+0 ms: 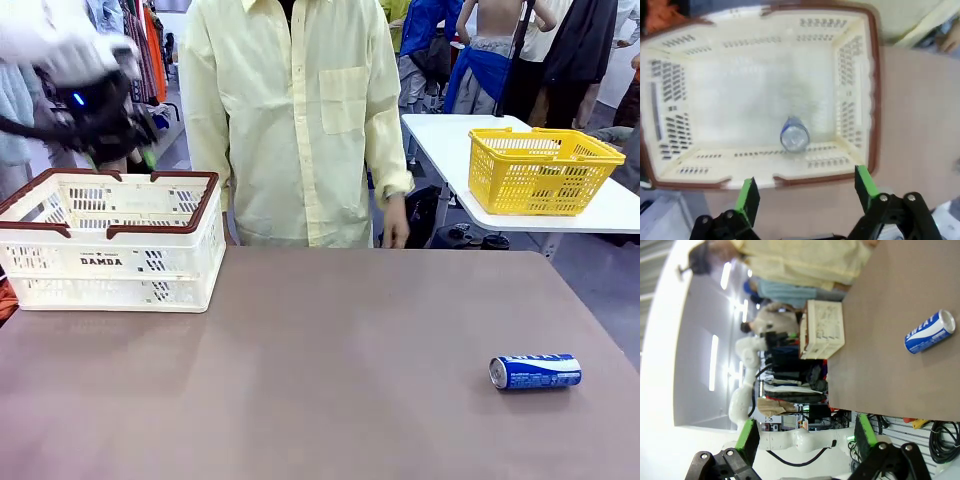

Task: Place the drinks into the Shopping basket.
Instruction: Pick up one drink and place it into the Shopping basket.

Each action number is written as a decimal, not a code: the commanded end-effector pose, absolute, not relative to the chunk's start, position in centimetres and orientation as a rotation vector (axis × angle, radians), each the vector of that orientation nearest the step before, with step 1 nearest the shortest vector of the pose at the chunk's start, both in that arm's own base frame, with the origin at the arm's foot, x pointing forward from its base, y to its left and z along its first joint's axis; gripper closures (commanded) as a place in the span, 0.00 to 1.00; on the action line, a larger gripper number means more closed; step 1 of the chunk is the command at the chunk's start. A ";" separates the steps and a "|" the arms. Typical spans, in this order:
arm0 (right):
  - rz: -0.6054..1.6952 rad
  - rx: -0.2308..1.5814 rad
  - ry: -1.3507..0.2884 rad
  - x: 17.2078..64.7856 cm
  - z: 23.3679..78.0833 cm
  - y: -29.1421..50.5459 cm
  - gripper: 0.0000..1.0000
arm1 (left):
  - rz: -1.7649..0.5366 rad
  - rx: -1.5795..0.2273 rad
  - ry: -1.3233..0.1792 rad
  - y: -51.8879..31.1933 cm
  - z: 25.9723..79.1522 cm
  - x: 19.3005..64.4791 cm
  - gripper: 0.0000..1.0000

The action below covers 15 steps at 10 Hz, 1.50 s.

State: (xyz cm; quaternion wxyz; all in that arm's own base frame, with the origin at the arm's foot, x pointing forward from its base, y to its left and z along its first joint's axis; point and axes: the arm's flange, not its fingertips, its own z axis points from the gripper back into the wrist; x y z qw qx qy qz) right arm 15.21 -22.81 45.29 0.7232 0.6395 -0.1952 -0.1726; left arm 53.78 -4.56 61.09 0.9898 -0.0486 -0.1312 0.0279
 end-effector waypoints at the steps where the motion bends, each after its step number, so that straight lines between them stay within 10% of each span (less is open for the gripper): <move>1: -0.362 1.424 -0.467 15.5 45.6 -22.7 0.00 | 0.007 -0.247 -0.282 -2.1 67.4 46.9 0.00; 3: -0.362 1.424 -0.467 15.5 45.6 -22.7 0.00 | -0.171 -0.581 -0.077 1.5 69.3 40.9 0.00; 9: -0.362 1.424 -0.467 15.5 45.6 -22.7 0.00 | -0.228 -1.349 -0.190 14.3 53.6 32.6 0.00; 15: -0.362 1.424 -0.467 15.5 45.6 -22.7 0.00 | -0.170 -1.342 -0.177 15.2 52.1 31.5 0.00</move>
